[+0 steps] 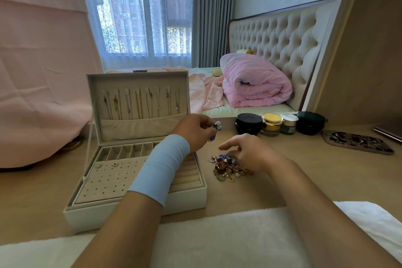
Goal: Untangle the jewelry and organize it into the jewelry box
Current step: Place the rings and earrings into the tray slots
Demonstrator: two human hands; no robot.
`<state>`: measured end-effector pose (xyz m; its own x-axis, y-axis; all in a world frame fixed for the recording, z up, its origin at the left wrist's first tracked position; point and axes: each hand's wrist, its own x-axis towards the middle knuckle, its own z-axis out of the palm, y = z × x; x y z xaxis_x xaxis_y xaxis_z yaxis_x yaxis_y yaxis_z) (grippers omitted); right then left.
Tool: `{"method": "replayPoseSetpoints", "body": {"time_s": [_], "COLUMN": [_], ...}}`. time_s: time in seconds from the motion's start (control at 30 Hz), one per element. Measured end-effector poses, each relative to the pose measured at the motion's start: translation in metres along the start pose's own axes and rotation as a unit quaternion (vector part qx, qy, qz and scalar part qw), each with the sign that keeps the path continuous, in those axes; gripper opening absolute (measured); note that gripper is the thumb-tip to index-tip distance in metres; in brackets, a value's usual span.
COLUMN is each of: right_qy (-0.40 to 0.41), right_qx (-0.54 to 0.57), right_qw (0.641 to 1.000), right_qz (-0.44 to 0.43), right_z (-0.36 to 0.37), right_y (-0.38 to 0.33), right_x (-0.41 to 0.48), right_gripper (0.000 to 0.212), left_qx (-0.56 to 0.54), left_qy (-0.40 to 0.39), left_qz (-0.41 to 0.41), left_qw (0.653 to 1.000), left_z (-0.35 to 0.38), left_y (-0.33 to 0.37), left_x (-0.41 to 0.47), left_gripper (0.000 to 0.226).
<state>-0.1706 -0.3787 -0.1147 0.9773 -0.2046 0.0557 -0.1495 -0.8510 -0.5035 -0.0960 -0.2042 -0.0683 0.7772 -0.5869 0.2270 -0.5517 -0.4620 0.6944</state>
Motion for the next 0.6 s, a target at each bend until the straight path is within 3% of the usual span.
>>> {"method": "replayPoseSetpoints", "body": {"time_s": [0.1,0.37,0.6], "right_qy": [-0.038,-0.028,-0.024], "right_qx": [-0.049,-0.105,-0.109], "right_qw": [0.998,0.994,0.993], "right_qz": [-0.013,0.017,0.032], "right_z": [-0.003,-0.008,-0.005], "right_y": [-0.004,-0.012,-0.01], "right_x": [-0.002,-0.002,0.0], "right_gripper": [0.036,0.042,0.007], "left_qx": [0.009,0.041,0.049], "left_qy": [-0.007,-0.014,-0.02], "left_qz": [0.005,0.003,0.015], "left_qw": [1.0,0.999,0.998], "left_z": [0.0,0.0,0.002], "left_y": [0.0,-0.001,0.001], "left_x": [-0.001,-0.002,-0.004], "left_gripper": [0.011,0.01,0.011]}}
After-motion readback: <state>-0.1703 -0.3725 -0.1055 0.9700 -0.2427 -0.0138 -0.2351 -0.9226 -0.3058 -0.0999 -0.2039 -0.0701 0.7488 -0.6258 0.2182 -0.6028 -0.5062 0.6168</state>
